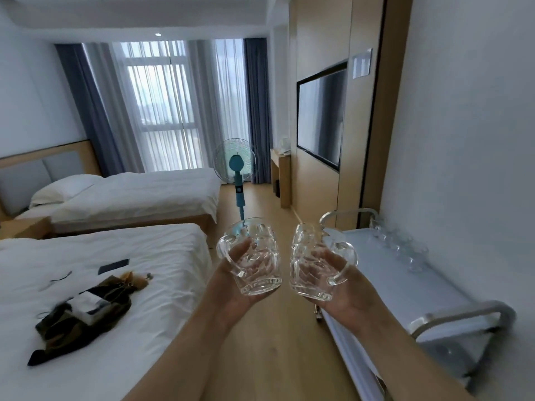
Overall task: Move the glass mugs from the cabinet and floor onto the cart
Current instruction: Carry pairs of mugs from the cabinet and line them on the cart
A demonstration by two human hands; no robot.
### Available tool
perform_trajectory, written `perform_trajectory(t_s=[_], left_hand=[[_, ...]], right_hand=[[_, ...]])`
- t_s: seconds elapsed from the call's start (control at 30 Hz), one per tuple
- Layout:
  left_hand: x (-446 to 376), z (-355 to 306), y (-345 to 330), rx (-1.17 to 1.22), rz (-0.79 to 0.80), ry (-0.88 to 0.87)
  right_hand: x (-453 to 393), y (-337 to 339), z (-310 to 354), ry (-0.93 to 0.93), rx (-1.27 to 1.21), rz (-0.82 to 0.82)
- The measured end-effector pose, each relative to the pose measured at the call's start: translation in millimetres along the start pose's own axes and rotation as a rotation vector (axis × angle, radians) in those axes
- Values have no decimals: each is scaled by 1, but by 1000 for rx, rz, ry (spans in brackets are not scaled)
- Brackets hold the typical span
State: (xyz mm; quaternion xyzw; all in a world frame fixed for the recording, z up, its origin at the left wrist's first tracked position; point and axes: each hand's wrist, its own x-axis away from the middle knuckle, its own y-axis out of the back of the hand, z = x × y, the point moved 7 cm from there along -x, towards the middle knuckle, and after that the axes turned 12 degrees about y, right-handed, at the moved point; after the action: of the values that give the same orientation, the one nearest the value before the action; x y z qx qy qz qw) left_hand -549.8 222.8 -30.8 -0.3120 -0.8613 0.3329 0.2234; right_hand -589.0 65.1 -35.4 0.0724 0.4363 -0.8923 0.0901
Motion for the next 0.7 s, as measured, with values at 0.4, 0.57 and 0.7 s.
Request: perform_trajectory(t_s=[0.4,0.57,0.7], left_hand=[[-106,-35,23,5,212,251],[-154,-34,33,13,185,309],[-197,-36,36,3,155,325]], right_hand=[[-62,38,12,183,90,-47],[-87,73,22,200,109,-96],[-117,94,36,212,139,-4]])
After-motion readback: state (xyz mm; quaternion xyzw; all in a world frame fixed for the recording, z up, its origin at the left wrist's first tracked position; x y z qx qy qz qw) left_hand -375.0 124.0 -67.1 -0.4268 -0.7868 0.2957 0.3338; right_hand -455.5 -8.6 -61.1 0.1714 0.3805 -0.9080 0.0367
